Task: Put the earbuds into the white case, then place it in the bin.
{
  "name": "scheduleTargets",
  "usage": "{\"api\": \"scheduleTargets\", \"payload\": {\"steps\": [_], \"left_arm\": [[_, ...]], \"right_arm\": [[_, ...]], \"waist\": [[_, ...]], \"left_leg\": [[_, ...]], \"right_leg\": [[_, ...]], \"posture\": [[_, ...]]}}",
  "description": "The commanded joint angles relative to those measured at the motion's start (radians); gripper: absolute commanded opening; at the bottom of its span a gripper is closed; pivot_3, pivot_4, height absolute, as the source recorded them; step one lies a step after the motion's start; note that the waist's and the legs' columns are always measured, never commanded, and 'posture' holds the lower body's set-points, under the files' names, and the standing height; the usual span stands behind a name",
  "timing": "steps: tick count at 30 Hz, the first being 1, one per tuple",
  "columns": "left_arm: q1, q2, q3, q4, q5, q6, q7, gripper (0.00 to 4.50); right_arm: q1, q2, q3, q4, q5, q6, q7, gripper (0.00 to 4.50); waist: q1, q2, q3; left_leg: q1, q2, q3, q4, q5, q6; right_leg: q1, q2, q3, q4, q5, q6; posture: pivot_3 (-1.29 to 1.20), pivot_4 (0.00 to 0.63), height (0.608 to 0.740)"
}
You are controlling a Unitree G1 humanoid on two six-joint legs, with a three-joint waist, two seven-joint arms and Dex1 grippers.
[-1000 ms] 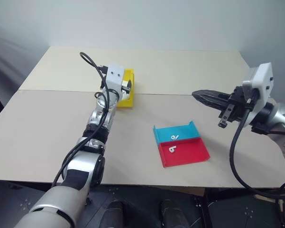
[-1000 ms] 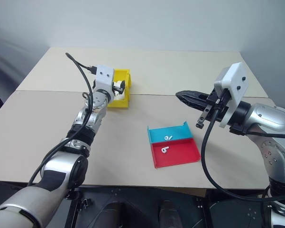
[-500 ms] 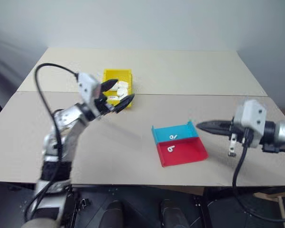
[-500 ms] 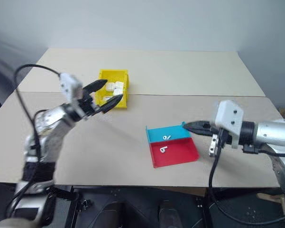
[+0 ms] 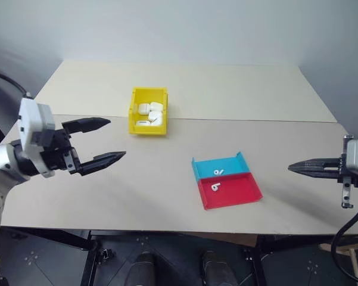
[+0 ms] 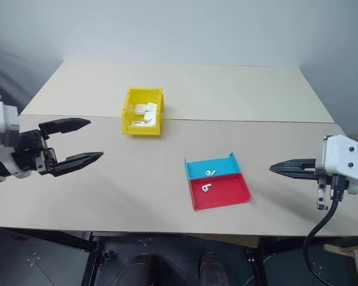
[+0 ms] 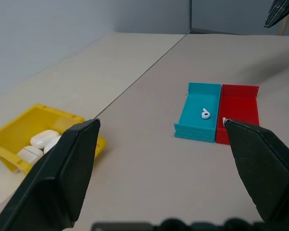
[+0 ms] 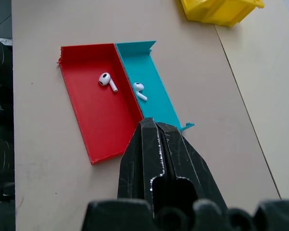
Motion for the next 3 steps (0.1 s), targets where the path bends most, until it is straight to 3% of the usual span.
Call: {"api": "scheduleTargets", "payload": {"steps": [1, 3], "left_arm": [[-0.006, 0.028, 0.043, -0.002, -0.044, 0.014, -0.024, 4.48], [-0.003, 0.03, 0.044, -0.005, -0.05, 0.014, -0.03, 4.48]], "right_arm": [[-0.035, -0.011, -0.012, -0.01, 0.013, -0.007, -0.014, 0.0], [-0.042, -0.005, -0.005, -0.01, 0.014, -0.009, -0.015, 0.0]], "waist": [[-0.001, 0.0, 0.0], [-0.002, 0.0, 0.0]], "left_leg": [[0.0, 0.0, 0.0, 0.0, 0.0, 0.0], [0.0, 0.0, 0.0, 0.0, 0.0, 0.0]], "right_leg": [[0.0, 0.0, 0.0, 0.0, 0.0, 0.0], [0.0, 0.0, 0.0, 0.0, 0.0, 0.0]], "posture": [[0.0, 0.15, 0.74], [0.0, 0.15, 0.74]]}}
